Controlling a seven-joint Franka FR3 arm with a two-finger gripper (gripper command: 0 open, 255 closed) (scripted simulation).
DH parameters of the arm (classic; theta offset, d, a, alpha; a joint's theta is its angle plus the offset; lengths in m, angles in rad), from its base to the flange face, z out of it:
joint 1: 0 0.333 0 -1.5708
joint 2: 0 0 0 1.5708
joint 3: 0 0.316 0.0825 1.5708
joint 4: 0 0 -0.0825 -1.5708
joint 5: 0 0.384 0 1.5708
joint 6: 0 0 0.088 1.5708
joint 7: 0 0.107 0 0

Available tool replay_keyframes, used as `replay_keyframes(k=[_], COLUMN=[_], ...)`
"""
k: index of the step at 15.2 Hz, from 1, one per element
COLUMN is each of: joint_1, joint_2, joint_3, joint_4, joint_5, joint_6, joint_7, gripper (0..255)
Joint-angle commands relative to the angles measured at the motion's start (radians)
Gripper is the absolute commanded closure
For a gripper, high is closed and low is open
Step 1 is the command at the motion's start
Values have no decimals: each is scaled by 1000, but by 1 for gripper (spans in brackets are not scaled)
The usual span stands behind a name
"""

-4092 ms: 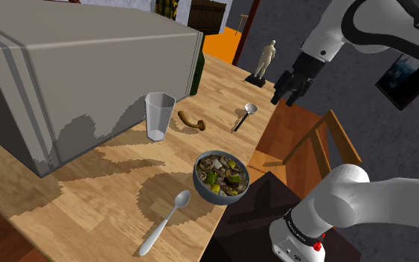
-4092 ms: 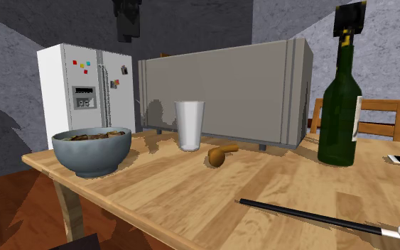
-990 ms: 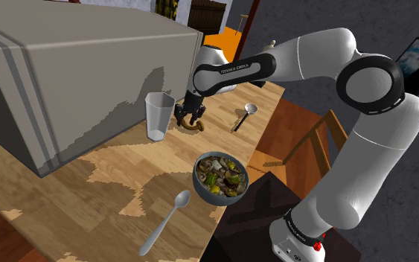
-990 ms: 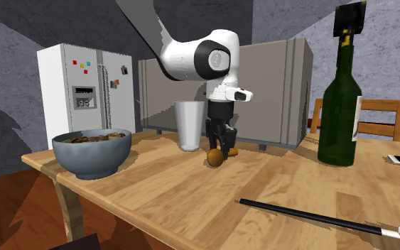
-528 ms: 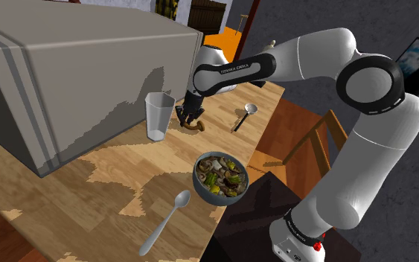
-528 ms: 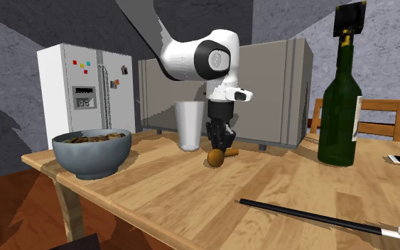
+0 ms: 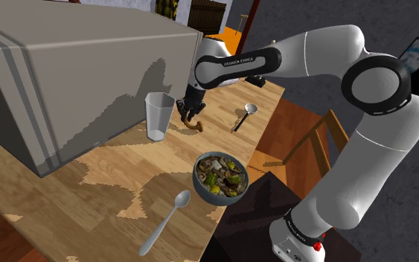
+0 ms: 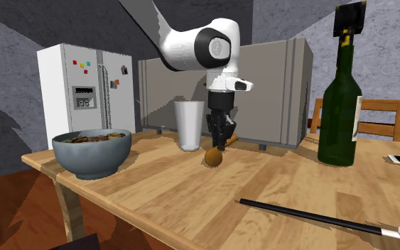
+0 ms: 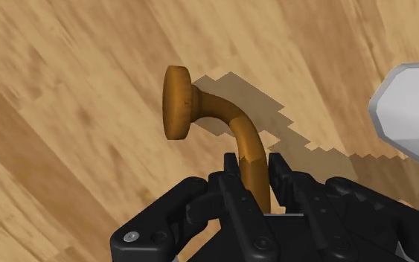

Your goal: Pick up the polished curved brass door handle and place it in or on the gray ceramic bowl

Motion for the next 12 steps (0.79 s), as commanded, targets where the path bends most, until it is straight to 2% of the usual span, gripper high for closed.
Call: replay_keyframes(k=[1, 12], joint_1=[-1, -3], joint_2=[-14, -65], joint_3=[0, 0], joint_4=[9, 95], joint_5=[1, 1], joint_6=[-23, -160], joint_7=[1, 9], gripper=[255, 255])
